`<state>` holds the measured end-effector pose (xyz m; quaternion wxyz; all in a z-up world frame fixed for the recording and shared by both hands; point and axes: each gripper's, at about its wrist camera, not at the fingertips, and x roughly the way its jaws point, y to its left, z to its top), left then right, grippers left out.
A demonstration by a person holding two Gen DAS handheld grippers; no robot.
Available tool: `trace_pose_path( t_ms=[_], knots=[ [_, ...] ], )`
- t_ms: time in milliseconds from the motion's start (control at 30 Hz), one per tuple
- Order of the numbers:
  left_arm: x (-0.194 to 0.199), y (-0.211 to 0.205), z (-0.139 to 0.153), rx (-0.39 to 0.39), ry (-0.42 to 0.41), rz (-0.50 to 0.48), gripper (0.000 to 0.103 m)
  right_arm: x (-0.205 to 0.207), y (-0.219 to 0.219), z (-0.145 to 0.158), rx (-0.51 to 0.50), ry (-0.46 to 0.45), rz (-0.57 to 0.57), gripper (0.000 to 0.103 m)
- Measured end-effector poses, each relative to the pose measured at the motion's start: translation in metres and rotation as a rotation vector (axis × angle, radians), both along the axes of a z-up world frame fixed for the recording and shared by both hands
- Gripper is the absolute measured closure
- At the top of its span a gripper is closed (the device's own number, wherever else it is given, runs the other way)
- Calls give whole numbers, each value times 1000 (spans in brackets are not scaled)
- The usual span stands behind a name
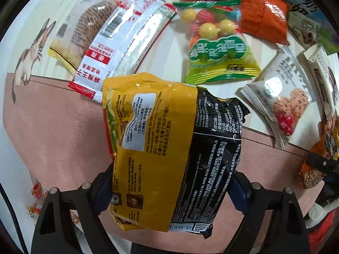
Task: Organize snacks
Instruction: 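Grasp the yellow-black noodle bag with the left tool while the right tool grasps the panda-print bag, then carry both bags into the cardboard box and open both tools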
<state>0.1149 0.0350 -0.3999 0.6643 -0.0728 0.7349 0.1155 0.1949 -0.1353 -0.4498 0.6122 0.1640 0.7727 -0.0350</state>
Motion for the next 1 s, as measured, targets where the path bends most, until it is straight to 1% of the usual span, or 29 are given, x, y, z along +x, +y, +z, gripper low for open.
trace_pose_path(
  t_ms=[200,333,400,433,500,567,633,667,700,733,800,867,933,1000],
  knots=[
    [-12,-2,29,22,-54,-39,13,-27,11,18,14,-40,88,62],
    [-14,1,54,5,-103,-48,13,-44,10,40,51,-77,115,63],
    [-14,2,69,-6,-133,-53,13,-50,9,55,74,-101,124,63],
    [-12,3,81,-15,-158,-58,13,-52,9,65,89,-118,129,63],
    [-6,5,103,-30,-202,-64,13,-40,-5,85,111,-145,136,63],
    [3,6,126,-53,-243,-72,13,-32,-8,109,131,-182,141,63],
    [12,-5,151,-74,-283,-81,13,-24,-9,132,149,-220,145,63],
    [24,-10,162,-85,-306,-92,13,-17,-11,147,158,-246,147,63],
    [39,-17,171,-97,-322,-101,13,-7,-8,156,164,-261,146,63],
    [52,-18,186,-114,-342,-115,13,5,-3,166,170,-278,143,63],
    [81,-15,204,-147,-359,-142,13,27,-2,188,183,-312,141,63],
    [111,-11,215,-168,-367,-165,13,55,2,210,175,-347,139,63],
    [151,-5,224,-172,-370,-200,13,83,8,220,170,-365,142,63],
    [184,0,225,-164,-372,-219,13,119,20,224,153,-389,146,63]
  ],
)
